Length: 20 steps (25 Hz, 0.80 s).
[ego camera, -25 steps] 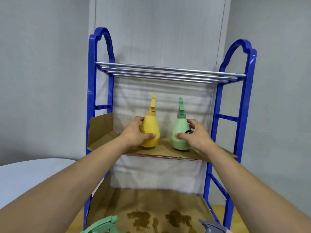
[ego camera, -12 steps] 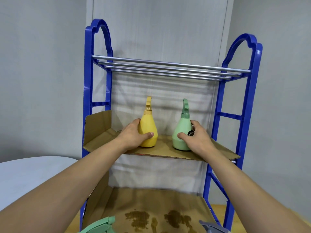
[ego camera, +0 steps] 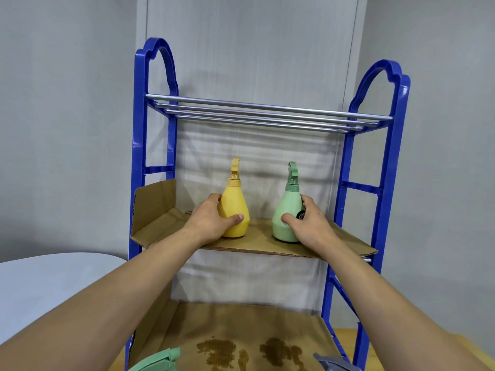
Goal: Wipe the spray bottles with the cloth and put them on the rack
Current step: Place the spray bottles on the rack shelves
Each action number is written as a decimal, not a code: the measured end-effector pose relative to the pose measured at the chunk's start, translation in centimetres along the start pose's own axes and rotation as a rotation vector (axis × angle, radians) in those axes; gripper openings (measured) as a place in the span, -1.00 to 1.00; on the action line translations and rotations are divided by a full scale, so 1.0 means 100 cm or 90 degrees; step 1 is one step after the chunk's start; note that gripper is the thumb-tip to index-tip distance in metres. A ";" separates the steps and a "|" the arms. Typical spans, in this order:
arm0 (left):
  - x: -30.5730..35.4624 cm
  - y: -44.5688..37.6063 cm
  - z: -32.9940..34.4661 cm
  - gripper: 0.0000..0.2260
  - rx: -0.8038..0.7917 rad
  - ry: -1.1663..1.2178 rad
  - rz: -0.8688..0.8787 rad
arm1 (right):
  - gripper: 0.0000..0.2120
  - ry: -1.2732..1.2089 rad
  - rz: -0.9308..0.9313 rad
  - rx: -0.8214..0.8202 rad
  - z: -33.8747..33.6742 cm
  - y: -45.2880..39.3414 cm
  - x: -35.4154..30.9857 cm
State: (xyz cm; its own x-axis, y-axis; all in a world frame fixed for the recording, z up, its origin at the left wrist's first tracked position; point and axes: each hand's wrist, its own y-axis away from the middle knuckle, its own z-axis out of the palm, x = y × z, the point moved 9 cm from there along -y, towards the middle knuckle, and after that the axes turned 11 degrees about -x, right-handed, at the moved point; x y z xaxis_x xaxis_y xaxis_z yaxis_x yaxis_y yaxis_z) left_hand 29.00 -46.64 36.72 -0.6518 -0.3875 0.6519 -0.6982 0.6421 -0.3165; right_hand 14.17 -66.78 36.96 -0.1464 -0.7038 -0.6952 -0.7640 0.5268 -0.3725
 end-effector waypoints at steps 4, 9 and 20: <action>0.000 0.001 0.001 -0.30 0.006 0.001 -0.006 | -0.30 0.000 -0.001 -0.007 0.001 0.001 0.001; 0.001 0.011 0.000 -0.21 -0.003 0.012 -0.012 | -0.21 -0.010 0.003 0.021 -0.007 0.015 -0.002; 0.032 0.146 -0.011 -0.70 0.110 0.020 0.157 | -0.68 -0.048 -0.087 0.173 -0.020 0.141 -0.024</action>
State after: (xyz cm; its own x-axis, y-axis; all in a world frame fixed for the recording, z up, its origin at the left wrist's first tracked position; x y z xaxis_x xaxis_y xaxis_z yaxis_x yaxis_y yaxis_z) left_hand 17.05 -37.85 34.96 -0.8002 -0.2110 0.5614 -0.5618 0.5915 -0.5784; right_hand 2.45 -58.60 34.62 0.0013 -0.7447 -0.6674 -0.5758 0.5451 -0.6094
